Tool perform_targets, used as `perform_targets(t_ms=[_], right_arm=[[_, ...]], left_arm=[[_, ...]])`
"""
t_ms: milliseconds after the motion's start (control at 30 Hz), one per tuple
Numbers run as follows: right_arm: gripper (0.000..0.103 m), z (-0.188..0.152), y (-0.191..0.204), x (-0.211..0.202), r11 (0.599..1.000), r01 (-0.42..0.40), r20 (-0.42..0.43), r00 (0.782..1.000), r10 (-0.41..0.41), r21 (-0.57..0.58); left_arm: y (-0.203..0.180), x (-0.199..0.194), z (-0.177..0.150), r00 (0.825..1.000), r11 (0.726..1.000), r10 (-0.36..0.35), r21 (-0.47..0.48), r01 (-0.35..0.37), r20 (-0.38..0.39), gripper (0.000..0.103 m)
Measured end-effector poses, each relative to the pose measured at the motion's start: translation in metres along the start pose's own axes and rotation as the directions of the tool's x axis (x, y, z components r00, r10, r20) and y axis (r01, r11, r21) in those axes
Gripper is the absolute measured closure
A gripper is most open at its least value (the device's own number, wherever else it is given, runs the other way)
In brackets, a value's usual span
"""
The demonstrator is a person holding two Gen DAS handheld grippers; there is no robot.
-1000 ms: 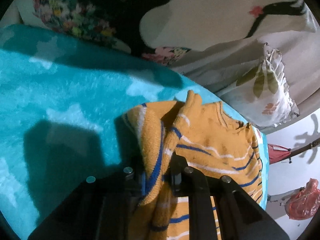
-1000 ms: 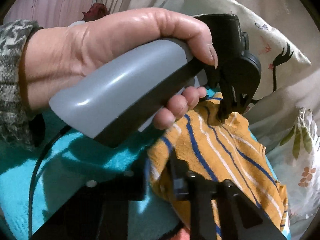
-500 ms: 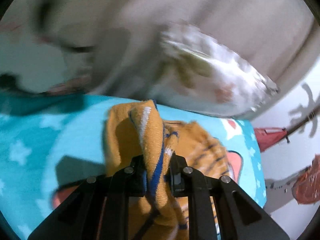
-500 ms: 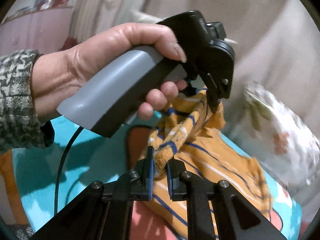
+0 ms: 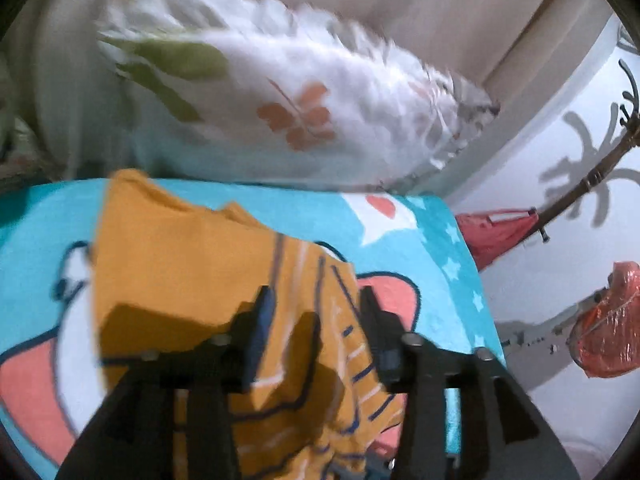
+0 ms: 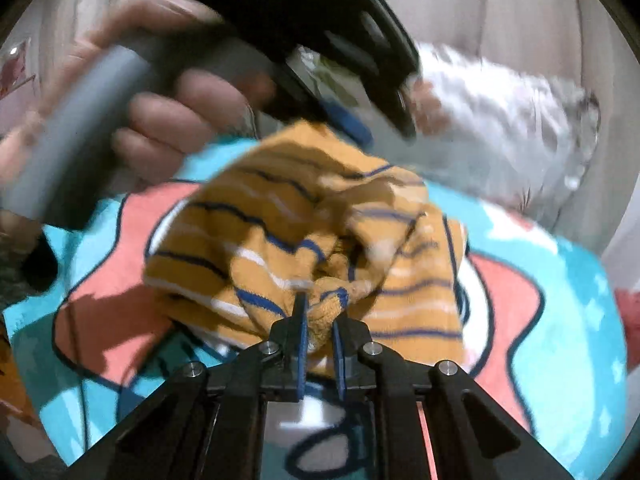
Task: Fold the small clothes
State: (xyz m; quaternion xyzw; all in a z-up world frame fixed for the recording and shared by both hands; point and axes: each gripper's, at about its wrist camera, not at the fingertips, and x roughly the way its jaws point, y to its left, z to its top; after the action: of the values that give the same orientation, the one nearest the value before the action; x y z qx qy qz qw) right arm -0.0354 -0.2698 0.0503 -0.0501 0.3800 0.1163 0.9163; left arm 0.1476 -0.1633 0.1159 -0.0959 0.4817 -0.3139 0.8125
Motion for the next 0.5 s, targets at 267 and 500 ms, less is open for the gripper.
perform_targets(t_ms=[267,500], right_arm=[[0.086,-0.001,-0.017,-0.021,0.996,-0.073,0.030,0.997,0.071,0.049],[0.048,0.000,-0.048,-0.052,0.979,-0.133,0.120,0.986,0.115,0.154]], left_arm=[[0.051,-0.073,-0.062,0.962,0.968,0.252,-0.021,-0.251,0.108,0.030],[0.084,-0.088,-0.126,0.935,0.941,0.339,-0.033,-0.337,0.106,0.030]])
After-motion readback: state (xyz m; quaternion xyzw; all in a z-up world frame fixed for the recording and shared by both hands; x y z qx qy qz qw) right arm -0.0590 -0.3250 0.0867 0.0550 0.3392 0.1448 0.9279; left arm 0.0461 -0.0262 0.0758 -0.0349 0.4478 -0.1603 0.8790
